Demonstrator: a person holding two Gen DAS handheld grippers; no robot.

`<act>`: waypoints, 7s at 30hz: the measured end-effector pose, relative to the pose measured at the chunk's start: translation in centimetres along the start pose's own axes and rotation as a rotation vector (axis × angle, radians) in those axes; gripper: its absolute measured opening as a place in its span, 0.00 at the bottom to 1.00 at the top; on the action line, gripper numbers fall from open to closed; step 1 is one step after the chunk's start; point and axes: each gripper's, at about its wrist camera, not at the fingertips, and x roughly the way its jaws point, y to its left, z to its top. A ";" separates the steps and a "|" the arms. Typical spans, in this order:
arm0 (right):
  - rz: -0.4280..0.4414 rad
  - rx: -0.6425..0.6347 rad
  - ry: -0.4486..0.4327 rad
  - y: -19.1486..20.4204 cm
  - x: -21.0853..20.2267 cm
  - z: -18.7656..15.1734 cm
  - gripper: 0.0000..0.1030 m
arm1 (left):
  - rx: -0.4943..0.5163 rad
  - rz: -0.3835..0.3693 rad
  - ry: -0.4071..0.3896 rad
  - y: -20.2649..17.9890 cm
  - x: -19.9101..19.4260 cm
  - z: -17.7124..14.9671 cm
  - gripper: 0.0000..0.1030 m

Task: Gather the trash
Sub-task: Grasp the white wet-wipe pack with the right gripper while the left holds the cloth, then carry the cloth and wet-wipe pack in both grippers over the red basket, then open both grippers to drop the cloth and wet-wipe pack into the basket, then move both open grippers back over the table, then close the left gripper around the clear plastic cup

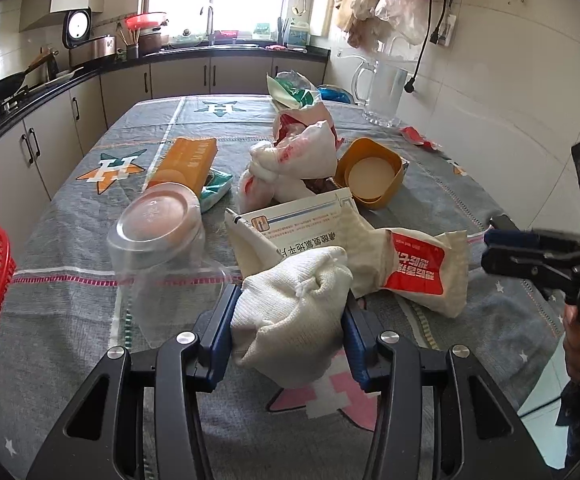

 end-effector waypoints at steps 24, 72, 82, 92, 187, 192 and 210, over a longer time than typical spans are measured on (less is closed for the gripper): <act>-0.050 -0.326 0.142 3.1 5.3 0.4 0.59 | -0.009 0.022 -0.030 0.5 -1.9 -0.8 0.45; 0.257 -0.216 -0.002 18.1 4.5 7.3 0.58 | -0.202 0.236 -0.266 13.1 -12.5 0.5 0.45; 0.308 -0.274 0.055 24.0 8.3 9.1 0.58 | -0.325 0.343 -0.243 20.8 -13.5 -2.3 0.45; 0.354 -0.280 0.146 29.3 14.6 10.5 0.58 | -0.425 0.444 -0.166 28.1 -12.0 -4.7 0.45; 0.151 0.232 -0.015 3.7 4.1 0.3 0.69 | -0.016 0.169 -0.042 5.4 -0.9 1.4 0.65; 0.161 0.233 -0.010 3.1 4.7 0.9 0.69 | -0.026 0.156 -0.015 5.5 1.3 2.1 0.43; 0.155 -0.020 -0.025 9.7 7.8 4.3 0.57 | -0.083 0.142 -0.113 8.3 -2.1 1.0 0.28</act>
